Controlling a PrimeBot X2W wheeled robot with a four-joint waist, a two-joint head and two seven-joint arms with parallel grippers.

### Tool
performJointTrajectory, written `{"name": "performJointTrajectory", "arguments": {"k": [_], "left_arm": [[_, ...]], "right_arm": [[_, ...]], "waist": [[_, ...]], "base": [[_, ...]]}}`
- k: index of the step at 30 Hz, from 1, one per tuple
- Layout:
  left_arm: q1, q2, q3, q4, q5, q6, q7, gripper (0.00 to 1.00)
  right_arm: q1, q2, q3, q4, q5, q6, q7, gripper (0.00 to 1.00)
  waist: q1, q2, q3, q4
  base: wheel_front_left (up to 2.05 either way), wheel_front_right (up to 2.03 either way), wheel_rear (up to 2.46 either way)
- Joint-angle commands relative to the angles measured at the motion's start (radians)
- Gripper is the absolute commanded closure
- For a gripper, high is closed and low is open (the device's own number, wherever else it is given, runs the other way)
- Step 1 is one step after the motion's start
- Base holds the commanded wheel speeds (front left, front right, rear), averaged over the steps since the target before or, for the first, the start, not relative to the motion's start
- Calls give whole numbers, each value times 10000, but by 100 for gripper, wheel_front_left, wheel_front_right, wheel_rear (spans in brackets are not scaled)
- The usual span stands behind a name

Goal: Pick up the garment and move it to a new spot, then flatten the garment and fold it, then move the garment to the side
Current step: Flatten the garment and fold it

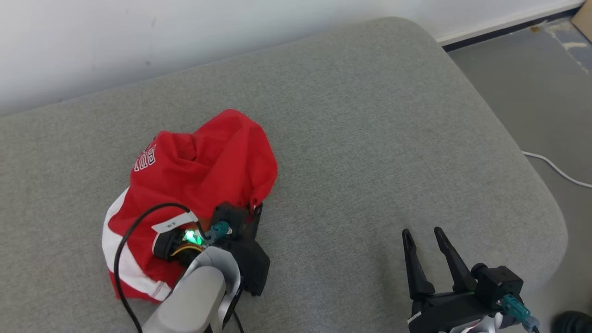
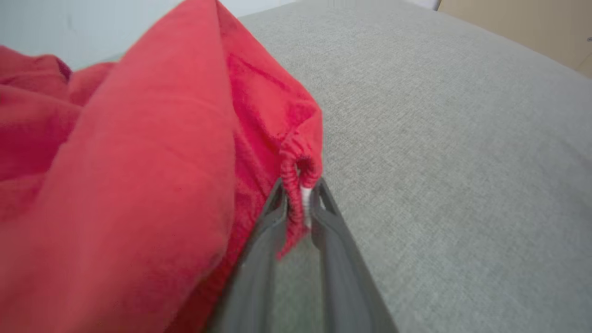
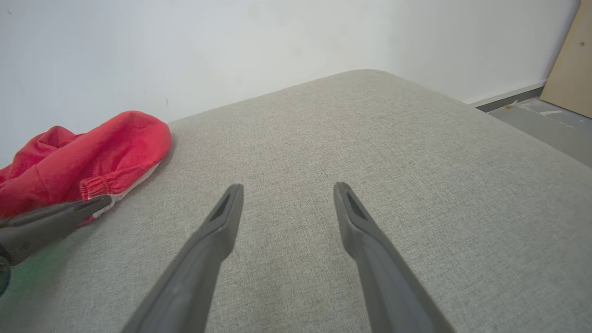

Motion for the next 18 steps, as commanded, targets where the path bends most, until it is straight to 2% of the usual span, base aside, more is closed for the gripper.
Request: {"name": "performJointTrajectory", "arguments": {"k": [1,4,7,14,18], "left_arm": [[-218,-31,-33,-14,-98,-59,-162,100],[-606,-53,-39,-465,-284,-178,-461,100],[-1000,-59,-124,-1505,-647,-263,-613,100],[-1807,-45,-119,-5091,-1690,-13,-644,100],[-1517,-38,149,-6942,-2354,26,-646,100]], "right_arm": [[9,-5,-8,1,-18,-21,-45,0],[-13,-8,-17,-21,-71,-21,-33,0],[19,-11,-48,-19,-103,-21,-32,0],[221,-8,-57,73,-103,-21,-35,0],[289,-8,-178,42,-147,-21,-34,0]], "waist": [[-2,-1,-56,210],[-2,-1,-161,430],[-2,-1,-327,645],[-2,-1,-750,1090],[-2,-1,-908,1430]], "base": [[0,0,0],[0,0,0],[0,0,0],[0,0,0],[0,0,0]]}}
